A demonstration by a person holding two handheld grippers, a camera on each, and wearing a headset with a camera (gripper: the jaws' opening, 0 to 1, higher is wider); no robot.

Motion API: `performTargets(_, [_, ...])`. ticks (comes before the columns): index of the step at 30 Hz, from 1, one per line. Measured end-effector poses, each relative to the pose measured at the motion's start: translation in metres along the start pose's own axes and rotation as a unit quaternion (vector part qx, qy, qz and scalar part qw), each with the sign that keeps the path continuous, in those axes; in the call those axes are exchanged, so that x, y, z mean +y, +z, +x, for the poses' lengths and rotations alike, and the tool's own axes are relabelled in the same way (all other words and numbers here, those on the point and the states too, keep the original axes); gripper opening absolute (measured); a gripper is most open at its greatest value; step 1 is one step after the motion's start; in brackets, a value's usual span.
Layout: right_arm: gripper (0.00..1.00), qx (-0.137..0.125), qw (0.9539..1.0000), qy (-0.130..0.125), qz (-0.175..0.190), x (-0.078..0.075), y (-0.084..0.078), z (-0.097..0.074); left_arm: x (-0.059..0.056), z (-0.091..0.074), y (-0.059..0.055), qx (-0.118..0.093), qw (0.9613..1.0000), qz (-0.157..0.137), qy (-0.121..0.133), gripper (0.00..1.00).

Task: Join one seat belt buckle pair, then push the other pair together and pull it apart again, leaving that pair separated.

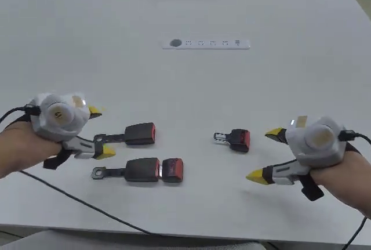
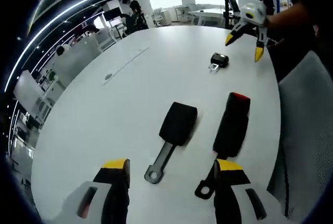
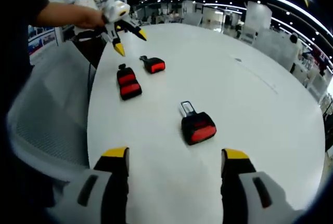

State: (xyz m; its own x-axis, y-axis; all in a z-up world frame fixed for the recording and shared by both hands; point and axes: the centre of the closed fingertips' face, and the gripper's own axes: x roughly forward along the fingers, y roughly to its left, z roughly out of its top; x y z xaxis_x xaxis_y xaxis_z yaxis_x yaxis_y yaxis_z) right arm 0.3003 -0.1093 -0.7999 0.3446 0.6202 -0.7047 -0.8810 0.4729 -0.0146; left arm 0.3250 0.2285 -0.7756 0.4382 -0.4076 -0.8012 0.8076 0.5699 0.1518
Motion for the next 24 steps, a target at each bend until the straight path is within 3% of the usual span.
performTargets(2, [0.75,-0.010,0.9999,-0.006,0.006,0.006,0.002,-0.009,-0.008,-0.010,-0.009,-0.007,0.9999,-0.010,0.002,0.69])
performTargets(9, [0.83,-0.036,0.9990,-0.024,0.013,0.020,0.009,-0.033,-0.031,-0.039,-0.021,-0.039,0.9955,-0.085,0.016,0.89])
performTargets(12, [0.89,-0.039,0.9988,-0.030,0.008,0.022,0.009,-0.038,-0.033,-0.048,-0.023,-0.053,0.9933,-0.100,0.024,0.97])
performTargets(16, [1.00,-0.046,0.9983,-0.036,0.008,0.028,0.013,-0.039,-0.034,-0.053,-0.035,-0.042,0.9926,-0.110,0.030,1.00])
performTargets(18, [1.00,-0.049,0.9974,-0.053,0.001,0.023,0.016,-0.039,-0.032,-0.056,-0.035,-0.046,0.9918,-0.114,0.037,1.00])
performTargets(24, [1.00,-0.054,0.9970,-0.055,0.006,0.025,0.022,-0.036,-0.032,-0.061,-0.034,-0.052,0.9907,-0.118,0.044,1.00])
